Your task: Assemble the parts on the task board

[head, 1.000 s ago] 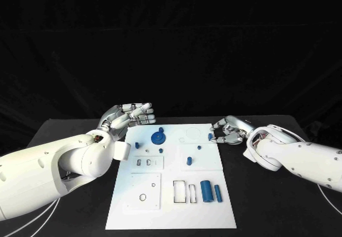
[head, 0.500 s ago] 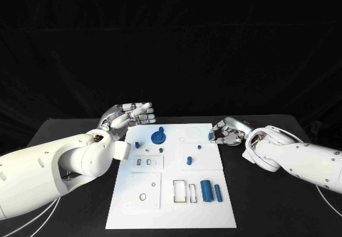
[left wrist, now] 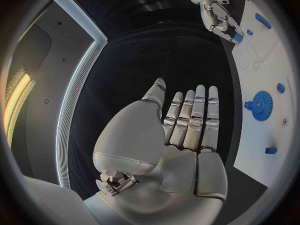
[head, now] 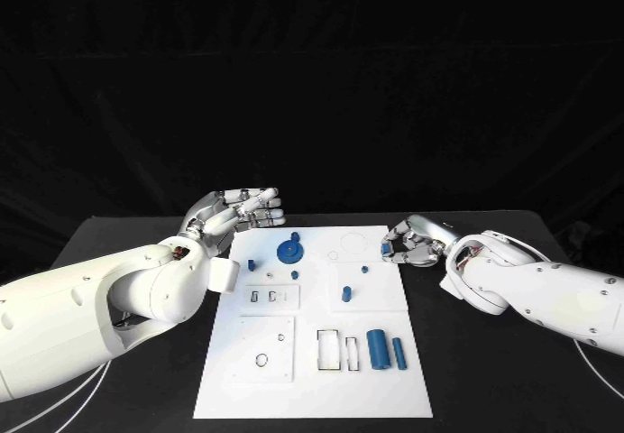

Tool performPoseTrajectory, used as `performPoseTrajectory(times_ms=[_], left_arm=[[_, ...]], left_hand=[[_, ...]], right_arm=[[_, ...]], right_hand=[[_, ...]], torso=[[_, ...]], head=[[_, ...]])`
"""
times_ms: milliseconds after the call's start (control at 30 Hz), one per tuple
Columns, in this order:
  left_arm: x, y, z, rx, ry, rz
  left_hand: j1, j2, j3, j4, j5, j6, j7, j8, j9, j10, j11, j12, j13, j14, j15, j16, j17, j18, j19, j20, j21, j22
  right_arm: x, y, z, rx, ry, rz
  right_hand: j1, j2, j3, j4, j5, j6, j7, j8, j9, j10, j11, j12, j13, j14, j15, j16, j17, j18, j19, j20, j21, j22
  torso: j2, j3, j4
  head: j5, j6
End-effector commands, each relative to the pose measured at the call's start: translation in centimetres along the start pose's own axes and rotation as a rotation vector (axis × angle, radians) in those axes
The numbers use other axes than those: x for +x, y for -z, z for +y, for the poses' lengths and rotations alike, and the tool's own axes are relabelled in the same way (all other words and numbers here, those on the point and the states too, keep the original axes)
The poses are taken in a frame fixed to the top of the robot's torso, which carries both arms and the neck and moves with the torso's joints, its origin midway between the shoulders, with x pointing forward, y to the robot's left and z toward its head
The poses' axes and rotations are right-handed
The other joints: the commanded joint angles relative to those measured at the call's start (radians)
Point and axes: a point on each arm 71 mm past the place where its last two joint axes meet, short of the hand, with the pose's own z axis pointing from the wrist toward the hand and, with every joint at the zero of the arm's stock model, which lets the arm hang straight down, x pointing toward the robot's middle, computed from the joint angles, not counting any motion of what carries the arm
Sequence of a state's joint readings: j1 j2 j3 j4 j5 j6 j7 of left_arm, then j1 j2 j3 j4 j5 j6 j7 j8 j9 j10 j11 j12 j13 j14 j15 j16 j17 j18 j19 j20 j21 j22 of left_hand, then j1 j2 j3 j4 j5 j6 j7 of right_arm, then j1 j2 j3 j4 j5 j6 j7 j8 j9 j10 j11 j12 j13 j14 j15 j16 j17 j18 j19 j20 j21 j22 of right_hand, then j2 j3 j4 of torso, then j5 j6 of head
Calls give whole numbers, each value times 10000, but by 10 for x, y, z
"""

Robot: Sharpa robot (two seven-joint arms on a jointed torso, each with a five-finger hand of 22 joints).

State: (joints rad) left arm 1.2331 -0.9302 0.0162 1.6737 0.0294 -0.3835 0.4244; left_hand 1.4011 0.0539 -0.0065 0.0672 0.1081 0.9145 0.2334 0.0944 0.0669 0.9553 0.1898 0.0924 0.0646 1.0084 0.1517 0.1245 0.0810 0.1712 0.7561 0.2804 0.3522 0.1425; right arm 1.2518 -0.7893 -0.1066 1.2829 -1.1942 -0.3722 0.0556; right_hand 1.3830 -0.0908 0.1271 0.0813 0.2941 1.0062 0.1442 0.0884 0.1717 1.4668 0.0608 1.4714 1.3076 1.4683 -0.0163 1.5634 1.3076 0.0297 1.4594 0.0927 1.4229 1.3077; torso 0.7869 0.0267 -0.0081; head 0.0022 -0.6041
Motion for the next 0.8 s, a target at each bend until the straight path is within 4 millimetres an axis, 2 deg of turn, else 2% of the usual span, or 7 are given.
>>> performPoseTrajectory(times_ms=[33,267,467,667,800], left_arm=[[2,0,-1,60,92,176],[2,0,-1,49,95,183],[2,0,-1,33,100,193],[2,0,-1,16,101,197],[2,0,0,8,103,201]], left_hand=[[23,46,15,-58,9,12,107,-54,-4,29,62,-52,13,29,38,-53,-14,105,-58,36,49,-16],[23,46,15,-58,9,12,107,-54,-4,29,62,-52,13,29,38,-53,-14,105,-58,36,49,-16],[23,46,15,-58,9,12,107,-54,-4,29,62,-52,13,29,38,-53,-14,105,-58,36,49,-16],[13,45,11,-56,6,2,119,-68,-7,19,69,-66,10,31,40,-65,-15,105,-60,37,51,-19],[13,45,11,-56,6,2,119,-68,-7,19,69,-66,10,31,40,-65,-15,105,-60,37,51,-19]], right_arm=[[1,0,0,44,93,19],[1,-1,1,43,91,-10],[1,-2,1,23,85,-71],[0,-2,2,-4,66,-285],[-2,-2,2,-7,33,-523]], right_hand=[[-23,86,61,-11,7,66,32,17,13,253,25,33,1711,1012,16,51,2581,95,183,-3,72,1227],[-28,97,64,-6,0,67,36,12,11,265,27,46,1724,1017,21,60,2601,88,198,-2,93,1250],[-10,215,130,6,3,224,1,62,31,302,9,87,1762,1019,16,63,2608,82,219,0,116,1280],[100,419,272,-42,9,729,-199,316,136,365,-154,157,1829,1025,-86,74,2632,69,263,-63,173,1351],[218,596,460,-115,-423,997,-363,483,213,430,-303,223,1894,1025,-208,74,2632,55,302,-171,226,1415]], torso=[[3,-2,7],[2,-1,-7],[-1,3,-1],[1,2,-5],[5,4,-9]], head=[[-3,-3],[12,-7],[22,-7],[26,-6],[27,-14]])
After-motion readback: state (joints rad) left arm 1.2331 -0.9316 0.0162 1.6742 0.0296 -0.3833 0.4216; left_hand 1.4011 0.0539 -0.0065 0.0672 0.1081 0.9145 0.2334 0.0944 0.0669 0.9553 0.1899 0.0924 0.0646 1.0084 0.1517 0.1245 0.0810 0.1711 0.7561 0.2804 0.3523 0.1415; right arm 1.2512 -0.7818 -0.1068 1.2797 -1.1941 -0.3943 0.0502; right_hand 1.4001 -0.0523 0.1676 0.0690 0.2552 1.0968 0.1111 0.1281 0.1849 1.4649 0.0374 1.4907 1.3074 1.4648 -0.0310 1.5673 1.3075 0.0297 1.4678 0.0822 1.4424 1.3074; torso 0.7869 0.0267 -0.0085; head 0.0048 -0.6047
